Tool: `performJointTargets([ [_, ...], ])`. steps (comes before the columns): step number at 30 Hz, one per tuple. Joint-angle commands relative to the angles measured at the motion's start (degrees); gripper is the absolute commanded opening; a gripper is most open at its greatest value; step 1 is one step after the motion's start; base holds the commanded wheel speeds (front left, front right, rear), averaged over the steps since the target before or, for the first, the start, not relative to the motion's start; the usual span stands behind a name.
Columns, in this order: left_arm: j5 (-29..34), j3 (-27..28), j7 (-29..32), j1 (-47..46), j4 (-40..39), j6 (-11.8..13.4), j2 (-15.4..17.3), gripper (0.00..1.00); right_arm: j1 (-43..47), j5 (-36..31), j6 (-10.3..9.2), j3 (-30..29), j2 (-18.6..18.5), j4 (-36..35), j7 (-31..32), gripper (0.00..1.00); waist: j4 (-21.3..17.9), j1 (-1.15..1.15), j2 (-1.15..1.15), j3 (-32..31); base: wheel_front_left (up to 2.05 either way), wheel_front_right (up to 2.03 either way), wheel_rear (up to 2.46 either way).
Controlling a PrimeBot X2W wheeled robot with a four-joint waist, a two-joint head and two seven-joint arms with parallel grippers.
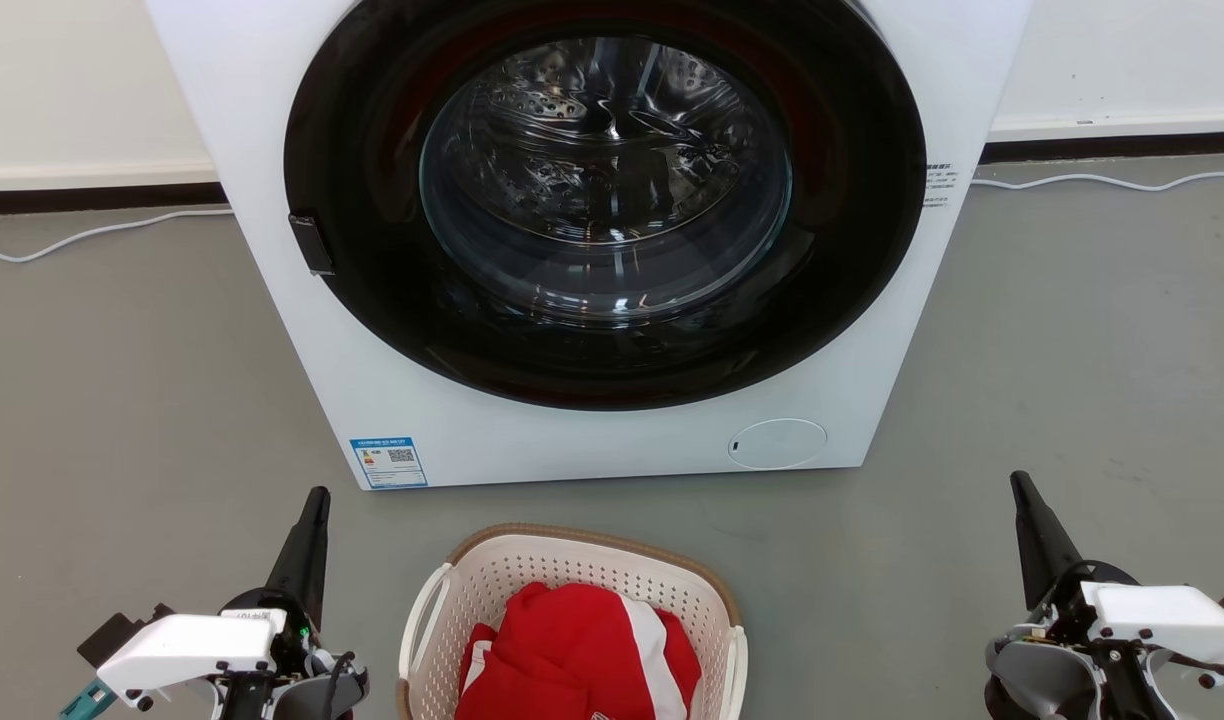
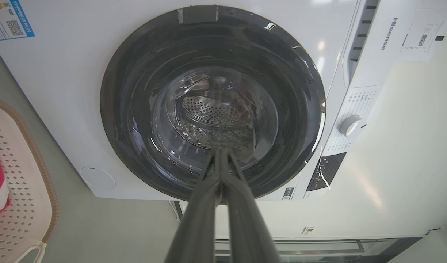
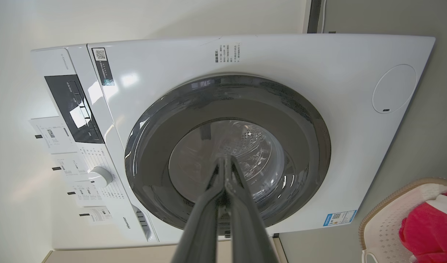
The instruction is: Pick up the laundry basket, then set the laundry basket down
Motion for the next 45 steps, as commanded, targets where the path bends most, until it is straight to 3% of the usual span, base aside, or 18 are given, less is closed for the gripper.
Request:
performJointTargets([
  [1,-0.3,1.7,0.3,-1.0,-1.3,-0.8,0.8,0.00,-0.5,0.4,0.43,1.0,-0.1,-1.7,0.4,0.00,0.0,0.00,0.00,0.0,0.00,0.00,0.00],
  [11,-0.3,1.7,0.3,-1.0,-1.3,-0.8,0.8,0.00,-0.5,0.4,0.43,1.0,-0.1,-1.7,0.4,0.00,0.0,0.00,0.00,0.0,0.00,0.00,0.00],
  [12,0.0,0.0,0.0,0.0,0.0,0.0,0.0,1.00,0.0,0.0,0.00,0.0,0.0,0.0,0.0,1.00,0.0,0.00,0.00,0.0,0.00,0.00,0.00],
  [24,0.2,-0.6,-1.3,0.8,1.7,0.0,-0.4,1.00,1.0,-0.1,0.00,0.9,0.2,0.9,-0.5,1.00,-0.1,0.13,0.00,-0.1,0.00,0.00,0.00],
  [28,0.4,-1.0,-2.0,0.7,1.2,0.0,-0.3,1.00,1.0,-0.3,0.02,1.2,0.2,0.1,-1.0,1.00,-0.2,0.01,0.00,0.1,0.00,0.00,0.00],
  [45,5.3,-2.0,-4.8,-0.1,-1.5,-0.1,-0.1,1.00,0.4,-4.7,0.08,4.6,-1.6,-2.7,-4.8,1.00,-0.3,0.00,0.00,0.5,0.00,0.00,0.00],
])
